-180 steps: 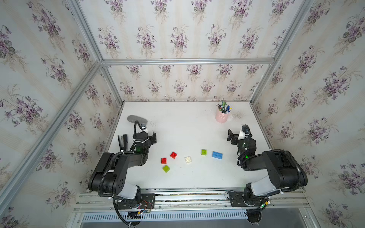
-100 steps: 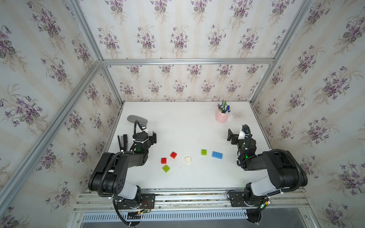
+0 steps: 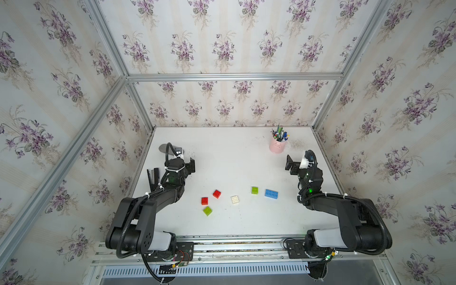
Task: Assemble the letter y with lego
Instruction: Move the lego brick at the center of the board.
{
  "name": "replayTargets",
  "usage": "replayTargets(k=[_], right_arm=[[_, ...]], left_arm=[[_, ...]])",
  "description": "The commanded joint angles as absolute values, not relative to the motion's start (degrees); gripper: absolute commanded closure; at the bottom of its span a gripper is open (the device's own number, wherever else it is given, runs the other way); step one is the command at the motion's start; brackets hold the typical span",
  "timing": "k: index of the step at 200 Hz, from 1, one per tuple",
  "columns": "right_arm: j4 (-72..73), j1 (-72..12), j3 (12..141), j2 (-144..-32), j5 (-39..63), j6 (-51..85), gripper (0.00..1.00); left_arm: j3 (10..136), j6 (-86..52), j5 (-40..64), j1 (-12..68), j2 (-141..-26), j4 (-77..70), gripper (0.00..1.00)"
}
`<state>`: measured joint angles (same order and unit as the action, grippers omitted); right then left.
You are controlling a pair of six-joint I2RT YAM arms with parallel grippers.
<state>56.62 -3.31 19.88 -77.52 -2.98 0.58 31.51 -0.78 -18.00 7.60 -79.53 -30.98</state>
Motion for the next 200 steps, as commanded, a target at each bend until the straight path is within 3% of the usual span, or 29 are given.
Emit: replayTargets(k=[1, 33, 62, 73, 83, 101, 126, 158, 200], right_arm=[[46.33, -3.23, 21.22, -73.92, 2.0, 2.93, 0.0], [41.26, -3.3, 22.63, -67.11, 8.69, 11.52, 0.0], [20.16, -3.21, 28.87, -63.31, 1.4, 33.1, 0.0], [22.1, -3.16, 28.62, -63.65, 7.08, 31.46, 0.0], [24.16, -3.16, 28.4, -63.98, 11.48, 31.82, 0.06], [25.46, -3.25, 28.7, -63.94, 17.33, 33.96, 0.04], [14.63, -3.38, 34.57, -66.22, 22.62, 32.43, 0.1], [5.34, -4.77, 37.73, -69.71, 25.45, 30.07, 0.29], [-6.05, -15.77, 43.75, -74.23, 19.35, 24.9, 0.36]], left_arm=[[32.56, -2.98, -19.28, 8.41, -77.35, -20.49, 0.01], [34.06, -11.13, -16.39, 8.79, -71.1, -13.28, 0.01], [37.2, -26.94, -16.33, 7.95, -64.3, -1.82, 0.01], [37.35, -27.19, -11.89, 7.71, -62.63, -1.22, 0.01], [37.53, -27.83, -7.96, 7.73, -61.49, -0.09, 0.01], [38.3, -28.57, -2.11, 7.82, -59.49, 4.12, 0.01], [38.01, -29.9, 5.56, 8.79, -57.28, 8.47, 0.13], [38.28, -31.73, 8.53, 11.56, -57.43, 14.24, 0.23], [39.7, -33.46, 6.33, 20.25, -61.82, 16.45, 0.29]])
